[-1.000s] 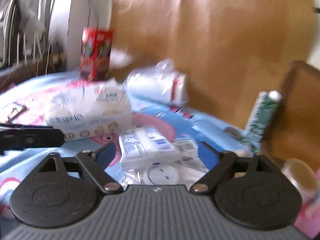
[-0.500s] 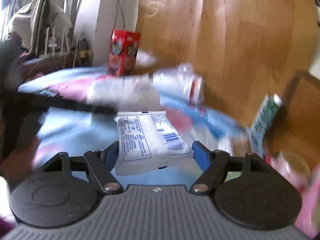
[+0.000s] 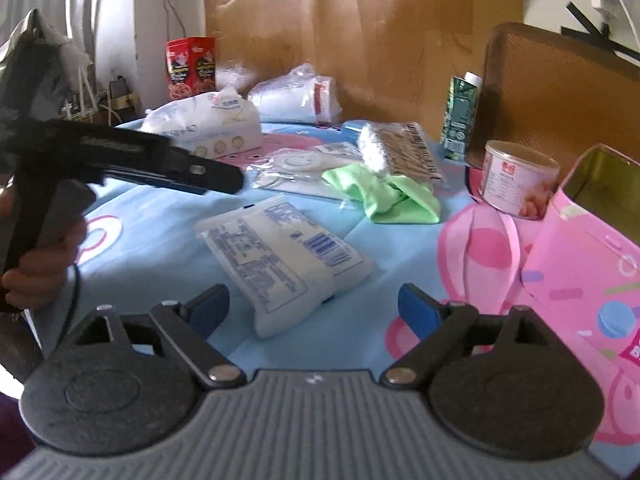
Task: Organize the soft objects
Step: 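Close the left gripper on the white cotton-pad pack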
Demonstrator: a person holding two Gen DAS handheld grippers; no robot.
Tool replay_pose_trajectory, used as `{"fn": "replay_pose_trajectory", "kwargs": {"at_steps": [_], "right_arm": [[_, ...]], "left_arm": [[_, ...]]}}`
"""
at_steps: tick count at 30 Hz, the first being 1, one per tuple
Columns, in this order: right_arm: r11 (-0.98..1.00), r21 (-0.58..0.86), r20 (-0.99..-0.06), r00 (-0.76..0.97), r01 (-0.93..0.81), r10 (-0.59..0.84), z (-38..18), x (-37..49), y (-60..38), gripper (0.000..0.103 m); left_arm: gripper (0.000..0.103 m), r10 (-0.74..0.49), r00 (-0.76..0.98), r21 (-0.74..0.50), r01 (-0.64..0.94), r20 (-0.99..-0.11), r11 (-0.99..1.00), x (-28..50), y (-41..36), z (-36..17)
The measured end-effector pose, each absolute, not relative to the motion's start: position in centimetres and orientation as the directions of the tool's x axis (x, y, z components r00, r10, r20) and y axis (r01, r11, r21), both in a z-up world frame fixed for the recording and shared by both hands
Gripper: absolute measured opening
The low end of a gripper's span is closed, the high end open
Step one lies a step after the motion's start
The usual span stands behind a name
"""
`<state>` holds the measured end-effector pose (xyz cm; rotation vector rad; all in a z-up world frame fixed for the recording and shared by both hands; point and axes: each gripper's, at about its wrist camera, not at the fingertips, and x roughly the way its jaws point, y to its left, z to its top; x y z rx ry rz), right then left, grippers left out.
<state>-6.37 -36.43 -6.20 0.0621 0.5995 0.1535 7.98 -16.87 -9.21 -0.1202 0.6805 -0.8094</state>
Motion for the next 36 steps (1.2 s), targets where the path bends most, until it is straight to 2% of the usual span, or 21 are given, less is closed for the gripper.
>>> {"fn": "replay_pose_trajectory", "kwargs": {"at_steps": [2, 3, 4, 6, 7, 9, 15, 21, 23, 24, 27, 29, 36], "right_arm": [[0.985, 0.103, -0.560, 0.811, -0.136, 0.170, -6.5, -6.0, -36.2, 0.089], [0.985, 0.103, -0.568, 0.805, -0.136, 0.171, -6.7, -5.5, -35.9, 0.081], [0.986, 0.099, -0.565, 0.808, -0.132, 0.165, -6.7, -5.1, -35.8, 0.080], [0.986, 0.102, -0.558, 0.813, -0.128, 0.164, -6.7, -4.7, -35.7, 0.061], [0.987, 0.107, -0.553, 0.817, -0.122, 0.161, -6.7, -4.5, -35.7, 0.058], [0.988, 0.108, -0.546, 0.824, -0.110, 0.152, -6.8, -4.5, -35.6, 0.057], [0.989, 0.105, -0.538, 0.830, -0.105, 0.146, -6.9, -4.7, -35.7, 0.057], [0.988, 0.110, -0.538, 0.829, -0.108, 0.150, -6.9, -4.6, -35.8, 0.058], [0.988, 0.107, -0.539, 0.829, -0.108, 0.149, -6.9, -4.7, -35.7, 0.058], [0.989, 0.104, -0.540, 0.829, -0.108, 0.147, -6.9, -4.7, -35.7, 0.058], [0.988, 0.107, -0.540, 0.828, -0.108, 0.149, -6.9, -4.7, -35.6, 0.058], [0.989, 0.106, -0.541, 0.828, -0.108, 0.148, -6.9, -4.7, -35.6, 0.058], [0.991, 0.088, -0.537, 0.833, -0.103, 0.135, -6.8, -4.8, -35.4, 0.058]], "left_arm": [[0.077, -0.708, 0.450, -0.367, 0.630, -0.545, 0.684, 8.0, -17.7, -9.8], [0.076, -0.704, 0.457, -0.352, 0.638, -0.544, 0.685, 7.7, -17.9, -9.9], [0.067, -0.701, 0.459, -0.322, 0.658, -0.546, 0.681, 7.1, -18.4, -9.9], [0.060, -0.715, 0.428, -0.303, 0.696, -0.552, 0.651, 6.2, -18.9, -10.0], [0.059, -0.718, 0.421, -0.291, 0.710, -0.554, 0.641, 5.7, -19.1, -10.1], [0.058, -0.701, 0.448, -0.249, 0.715, -0.554, 0.653, 5.0, -19.5, -10.1], [0.059, -0.715, 0.436, -0.276, 0.712, -0.547, 0.645, 5.2, -19.2, -10.1], [0.068, -0.726, 0.421, -0.282, 0.723, -0.543, 0.631, 5.4, -19.2, -10.1], [0.080, -0.728, 0.424, -0.297, 0.713, -0.538, 0.635, 5.6, -19.0, -10.0], [0.080, -0.725, 0.435, -0.301, 0.704, -0.534, 0.643, 5.7, -19.0, -9.9], [0.076, -0.734, 0.424, -0.323, 0.699, -0.530, 0.637, 6.1, -18.9, -9.9], [0.064, -0.730, 0.418, -0.315, 0.703, -0.541, 0.637, 6.1, -19.2, -10.0], [0.061, -0.727, 0.422, -0.291, 0.717, -0.542, 0.633, 5.7, -19.4, -10.1]]}}
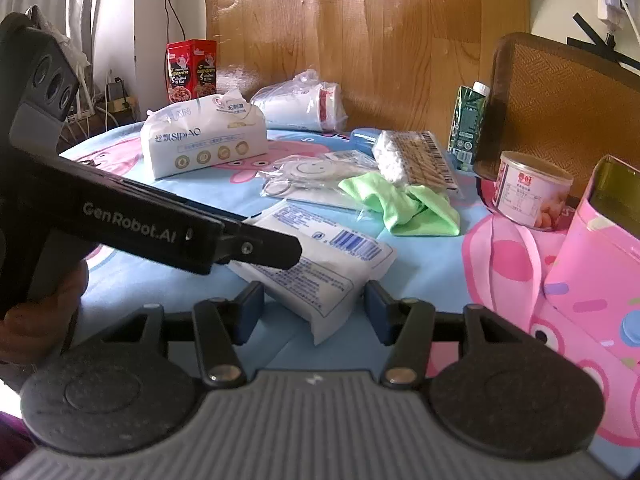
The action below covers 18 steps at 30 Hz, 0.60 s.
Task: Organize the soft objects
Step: 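Close the left gripper on the white cotton-pad pack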
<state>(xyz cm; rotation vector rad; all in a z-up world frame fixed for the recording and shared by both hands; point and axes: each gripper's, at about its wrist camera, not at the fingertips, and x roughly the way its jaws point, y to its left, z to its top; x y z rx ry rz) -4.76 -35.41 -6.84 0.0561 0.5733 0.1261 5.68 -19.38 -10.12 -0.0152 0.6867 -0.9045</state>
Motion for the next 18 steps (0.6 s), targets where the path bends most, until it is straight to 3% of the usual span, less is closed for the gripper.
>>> {"fn": "replay_pose_trajectory", "kwargs": {"at_steps": [18], "right_arm": [[0.990, 0.100, -0.539, 0.831, -0.100, 0.138, -6.83, -4.74, -35.49, 0.059]], "left_arm": [[0.063, -0.730, 0.419, -0.289, 0.722, -0.540, 0.629, 5.62, -19.40, -10.21]]}}
